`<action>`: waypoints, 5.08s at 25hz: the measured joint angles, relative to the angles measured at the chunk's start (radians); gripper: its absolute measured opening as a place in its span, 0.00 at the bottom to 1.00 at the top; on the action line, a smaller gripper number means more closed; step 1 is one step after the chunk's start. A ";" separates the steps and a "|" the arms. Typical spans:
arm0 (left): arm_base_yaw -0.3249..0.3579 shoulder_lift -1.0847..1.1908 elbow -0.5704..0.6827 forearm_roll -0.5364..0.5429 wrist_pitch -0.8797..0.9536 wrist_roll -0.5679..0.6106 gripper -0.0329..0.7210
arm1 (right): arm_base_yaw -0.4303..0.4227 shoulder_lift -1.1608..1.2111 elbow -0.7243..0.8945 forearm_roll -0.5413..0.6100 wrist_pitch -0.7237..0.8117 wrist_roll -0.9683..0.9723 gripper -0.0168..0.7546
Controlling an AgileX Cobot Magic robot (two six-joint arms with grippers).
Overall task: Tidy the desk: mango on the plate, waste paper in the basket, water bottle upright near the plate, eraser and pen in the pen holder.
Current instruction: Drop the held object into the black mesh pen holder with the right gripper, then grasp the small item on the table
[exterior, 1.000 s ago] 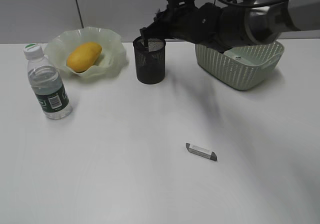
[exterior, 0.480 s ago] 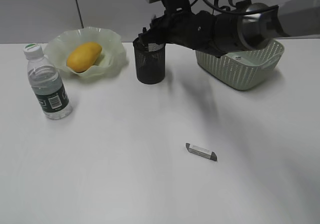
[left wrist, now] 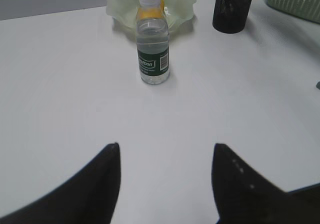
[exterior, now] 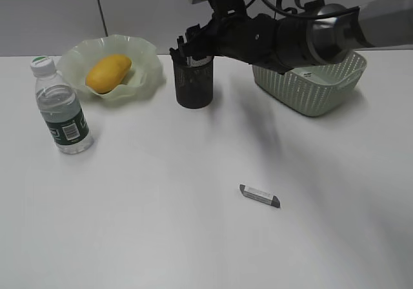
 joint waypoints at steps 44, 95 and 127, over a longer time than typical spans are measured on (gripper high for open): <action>-0.002 0.293 -0.055 -0.014 0.000 0.103 0.55 | -0.404 -0.460 -0.149 -0.519 1.523 0.468 0.60; -0.688 2.220 -1.192 -0.234 -0.139 1.131 0.49 | -0.608 -1.849 0.871 -0.466 1.521 0.410 0.60; -0.688 2.335 -1.264 -0.261 -0.134 1.151 0.47 | -0.608 -2.102 1.026 -0.460 1.373 0.495 0.60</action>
